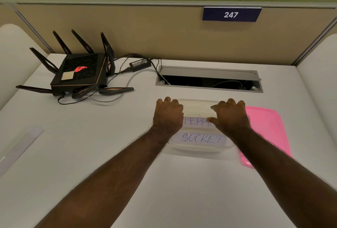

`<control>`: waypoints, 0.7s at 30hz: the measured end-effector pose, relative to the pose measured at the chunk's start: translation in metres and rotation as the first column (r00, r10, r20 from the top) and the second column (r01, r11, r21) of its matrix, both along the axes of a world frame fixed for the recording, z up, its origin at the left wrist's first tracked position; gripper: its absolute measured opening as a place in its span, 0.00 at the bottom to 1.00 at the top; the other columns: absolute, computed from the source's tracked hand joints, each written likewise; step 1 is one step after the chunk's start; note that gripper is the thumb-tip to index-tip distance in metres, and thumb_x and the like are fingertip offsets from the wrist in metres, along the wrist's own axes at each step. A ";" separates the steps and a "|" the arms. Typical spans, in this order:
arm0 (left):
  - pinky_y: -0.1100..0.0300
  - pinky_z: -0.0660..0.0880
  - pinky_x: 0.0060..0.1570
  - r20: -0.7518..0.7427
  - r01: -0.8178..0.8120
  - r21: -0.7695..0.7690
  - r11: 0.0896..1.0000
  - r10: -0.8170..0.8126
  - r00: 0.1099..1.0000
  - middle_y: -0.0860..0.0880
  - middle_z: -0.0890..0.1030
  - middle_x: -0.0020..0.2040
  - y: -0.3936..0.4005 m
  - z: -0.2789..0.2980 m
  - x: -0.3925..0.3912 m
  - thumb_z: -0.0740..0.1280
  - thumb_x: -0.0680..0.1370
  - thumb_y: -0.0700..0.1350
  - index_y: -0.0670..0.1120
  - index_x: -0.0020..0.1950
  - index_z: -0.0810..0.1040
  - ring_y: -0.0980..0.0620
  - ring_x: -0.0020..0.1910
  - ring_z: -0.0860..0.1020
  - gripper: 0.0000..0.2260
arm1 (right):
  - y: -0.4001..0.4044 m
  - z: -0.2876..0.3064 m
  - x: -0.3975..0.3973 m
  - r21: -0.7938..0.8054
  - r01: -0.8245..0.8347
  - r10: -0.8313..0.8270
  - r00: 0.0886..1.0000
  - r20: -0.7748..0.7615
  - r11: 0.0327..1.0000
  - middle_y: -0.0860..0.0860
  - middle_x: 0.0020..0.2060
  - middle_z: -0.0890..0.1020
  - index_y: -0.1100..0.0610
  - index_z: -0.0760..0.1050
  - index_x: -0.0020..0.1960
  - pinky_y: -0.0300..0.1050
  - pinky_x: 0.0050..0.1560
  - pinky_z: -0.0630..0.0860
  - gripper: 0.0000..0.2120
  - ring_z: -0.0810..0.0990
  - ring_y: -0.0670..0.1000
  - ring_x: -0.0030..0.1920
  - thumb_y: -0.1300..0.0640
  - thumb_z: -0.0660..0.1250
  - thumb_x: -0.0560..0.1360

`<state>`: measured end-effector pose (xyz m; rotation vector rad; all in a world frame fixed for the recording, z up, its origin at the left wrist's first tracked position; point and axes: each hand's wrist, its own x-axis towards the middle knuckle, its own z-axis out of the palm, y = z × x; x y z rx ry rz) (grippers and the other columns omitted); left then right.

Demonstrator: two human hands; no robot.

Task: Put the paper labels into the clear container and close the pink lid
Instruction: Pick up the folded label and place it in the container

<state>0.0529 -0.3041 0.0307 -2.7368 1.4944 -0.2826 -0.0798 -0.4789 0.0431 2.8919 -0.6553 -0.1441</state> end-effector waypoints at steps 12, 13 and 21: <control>0.40 0.63 0.66 -0.152 -0.451 -0.153 0.879 0.430 0.890 0.46 0.71 0.73 0.115 0.008 0.039 0.62 0.75 0.55 0.49 0.69 0.71 0.44 0.70 0.69 0.23 | 0.095 0.014 0.089 0.168 -0.234 0.202 0.961 0.187 0.958 0.51 0.72 0.71 0.50 0.67 0.72 0.58 0.66 0.64 0.24 0.69 0.56 0.70 0.44 0.59 0.78; 0.39 0.62 0.68 -0.156 -0.496 -0.115 0.861 0.477 0.865 0.46 0.69 0.74 0.130 0.006 0.044 0.62 0.75 0.56 0.49 0.71 0.69 0.44 0.72 0.66 0.25 | 0.109 0.011 0.099 0.187 -0.256 0.223 0.958 0.179 0.949 0.51 0.74 0.68 0.50 0.65 0.73 0.58 0.68 0.62 0.25 0.66 0.56 0.72 0.43 0.58 0.78; 0.34 0.54 0.70 -0.139 -0.711 0.074 0.700 0.713 0.688 0.44 0.54 0.80 0.246 -0.020 0.084 0.55 0.76 0.61 0.48 0.78 0.55 0.40 0.78 0.54 0.33 | 0.218 -0.023 0.177 0.307 -0.431 0.421 0.901 0.102 0.848 0.51 0.79 0.51 0.52 0.48 0.79 0.57 0.76 0.44 0.32 0.47 0.53 0.79 0.41 0.52 0.80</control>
